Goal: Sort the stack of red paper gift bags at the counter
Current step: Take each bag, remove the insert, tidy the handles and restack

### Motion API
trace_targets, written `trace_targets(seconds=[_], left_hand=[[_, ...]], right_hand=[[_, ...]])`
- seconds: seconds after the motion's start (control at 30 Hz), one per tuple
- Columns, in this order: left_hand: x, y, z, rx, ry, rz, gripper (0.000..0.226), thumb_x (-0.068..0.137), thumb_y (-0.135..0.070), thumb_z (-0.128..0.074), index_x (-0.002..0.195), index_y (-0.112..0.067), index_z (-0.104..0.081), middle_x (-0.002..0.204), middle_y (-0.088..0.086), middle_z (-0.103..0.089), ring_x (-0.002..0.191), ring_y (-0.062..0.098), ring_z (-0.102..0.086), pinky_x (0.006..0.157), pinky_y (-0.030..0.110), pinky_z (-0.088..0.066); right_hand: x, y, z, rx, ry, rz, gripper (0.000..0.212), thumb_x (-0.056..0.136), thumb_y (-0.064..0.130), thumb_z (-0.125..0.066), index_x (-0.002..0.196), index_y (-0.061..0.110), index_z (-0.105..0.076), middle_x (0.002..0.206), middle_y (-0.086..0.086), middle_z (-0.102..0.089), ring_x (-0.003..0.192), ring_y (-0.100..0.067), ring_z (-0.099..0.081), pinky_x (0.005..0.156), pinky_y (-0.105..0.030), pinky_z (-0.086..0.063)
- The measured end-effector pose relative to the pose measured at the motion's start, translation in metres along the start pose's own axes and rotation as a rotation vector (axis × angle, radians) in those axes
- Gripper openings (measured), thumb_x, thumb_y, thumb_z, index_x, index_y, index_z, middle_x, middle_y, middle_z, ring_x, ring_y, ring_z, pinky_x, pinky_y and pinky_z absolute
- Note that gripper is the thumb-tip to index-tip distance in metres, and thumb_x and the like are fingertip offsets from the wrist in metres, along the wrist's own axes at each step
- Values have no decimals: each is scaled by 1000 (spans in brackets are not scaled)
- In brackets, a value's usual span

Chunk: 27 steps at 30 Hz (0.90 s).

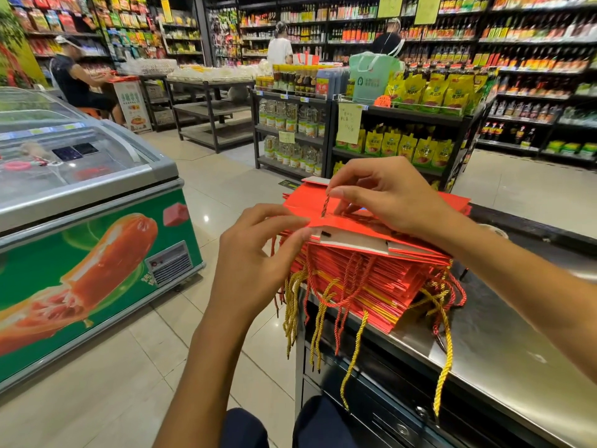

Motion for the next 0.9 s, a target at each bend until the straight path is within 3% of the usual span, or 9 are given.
trace_targets(seconds=[0.1,0.23,0.37,0.47,0.57,0.67,0.77,0.9], left_hand=[[-1,7,-3,-34,7,90,18,95,-40,-69,96,-26,-79,101,-13,-68,101,7,-63,84,29,-52],[10,10,3,-138,-58,269,7,95,-36,-67,89,-40,-67,99,-15,-66,98,-2,-61,81,17,-48],[43,22,12,-78,-72,393,6,94,-33,-68,96,-27,-68,99,-5,-66,89,3,-64,74,26,-55],[67,48,2,-31,85,573,20,97,-34,-65,108,-18,-64,98,6,-68,77,20,-72,68,42,-65],[81,66,-18,57,331,689,30,98,-36,-64,109,-8,-63,92,16,-72,67,27,-74,62,41,-65],[83,65,-40,-19,478,704,40,97,-33,-68,111,5,-66,73,14,-71,48,20,-62,44,27,-49],[78,62,-47,28,490,660,41,94,-32,-72,101,8,-70,54,8,-60,41,19,-49,38,23,-35],[71,49,-46,-8,390,571,33,93,-37,-74,91,-4,-73,65,17,-68,47,24,-55,39,23,-37]], right_hand=[[2,-11,-2,-118,53,-44,9,89,23,-79,95,17,-75,82,3,-74,77,-9,-72,76,-34,-58],[-1,-35,16,-299,53,-106,19,83,26,-84,100,25,-75,94,3,-71,91,-12,-67,84,-41,-55],[-22,-81,54,-418,-34,-416,13,87,37,-78,95,30,-72,86,6,-66,89,-21,-65,79,-40,-53],[-45,-111,70,-658,31,-659,26,93,56,-63,96,32,-71,92,3,-66,96,-27,-65,79,-39,-54],[-62,-119,63,-592,108,-822,57,95,67,-50,77,16,-68,80,-7,-65,80,-27,-64,67,-36,-50],[-70,-113,58,-527,61,-883,63,95,67,-51,65,12,-57,67,-9,-58,69,-28,-60,59,-35,-41],[-77,-107,59,-418,-24,-946,56,93,63,-60,65,14,-56,65,-6,-56,62,-24,-58,58,-34,-44],[-94,-99,65,-302,-159,-1019,48,90,56,-68,72,13,-60,68,-4,-59,60,-19,-56,51,-30,-35]])
Point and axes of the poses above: each hand's wrist, its own x-axis towards the middle knuckle, its own z-axis out of the back of the hand, y = z × x, the point moved 9 cm from there along x, towards the middle knuckle
